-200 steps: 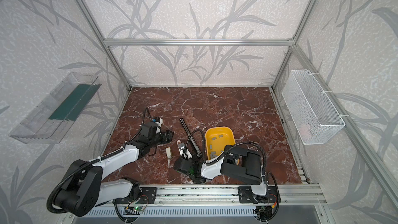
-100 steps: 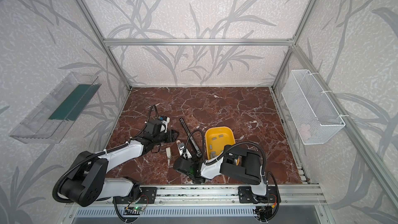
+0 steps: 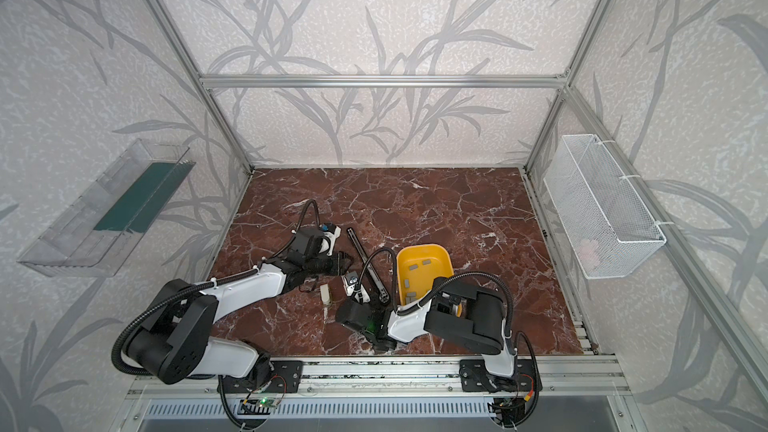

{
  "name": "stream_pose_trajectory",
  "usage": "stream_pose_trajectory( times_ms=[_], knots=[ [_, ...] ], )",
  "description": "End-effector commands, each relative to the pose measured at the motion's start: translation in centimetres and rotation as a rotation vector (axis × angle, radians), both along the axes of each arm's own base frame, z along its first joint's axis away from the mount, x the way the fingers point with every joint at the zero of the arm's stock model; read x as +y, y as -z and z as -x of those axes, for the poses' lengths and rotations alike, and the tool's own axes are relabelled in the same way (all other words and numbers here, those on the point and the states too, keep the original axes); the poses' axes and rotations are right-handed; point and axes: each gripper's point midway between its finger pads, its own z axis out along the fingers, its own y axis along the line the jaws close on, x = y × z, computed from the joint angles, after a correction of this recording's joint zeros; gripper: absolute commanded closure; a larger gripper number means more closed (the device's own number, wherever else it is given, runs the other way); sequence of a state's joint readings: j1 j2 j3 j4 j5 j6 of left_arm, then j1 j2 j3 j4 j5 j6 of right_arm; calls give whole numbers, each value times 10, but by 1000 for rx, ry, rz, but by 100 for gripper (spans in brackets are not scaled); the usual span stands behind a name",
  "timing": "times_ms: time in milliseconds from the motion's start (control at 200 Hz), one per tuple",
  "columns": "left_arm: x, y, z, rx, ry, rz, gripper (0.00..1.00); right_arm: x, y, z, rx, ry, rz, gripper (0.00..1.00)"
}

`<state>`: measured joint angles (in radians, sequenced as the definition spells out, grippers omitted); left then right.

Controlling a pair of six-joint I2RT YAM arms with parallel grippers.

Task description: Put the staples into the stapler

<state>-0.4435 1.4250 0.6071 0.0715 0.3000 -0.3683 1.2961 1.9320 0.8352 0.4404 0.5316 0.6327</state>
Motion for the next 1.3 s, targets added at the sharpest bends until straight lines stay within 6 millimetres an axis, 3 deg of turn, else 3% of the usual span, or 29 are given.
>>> stream_pose_trajectory(
  times_ms=[0,495,640,850,1070,1295],
  knots=[
    [-5,3,10,30,44,-29,49,-9,26,6,57,-16,62,75],
    [-6,13,22,93,48,-101,58,-4,19,8,58,-34,12,74],
    [-9,1,26,54,57,-59,58,-3,18,8,55,-35,0,74],
    [-29,-11,36,53,140,62,59,-3,17,6,49,-25,7,74],
    [-28,-11,45,90,135,71,64,0,17,4,45,-20,11,74],
    [-32,-21,57,77,137,159,62,-2,17,3,38,-11,21,74]
  ],
)
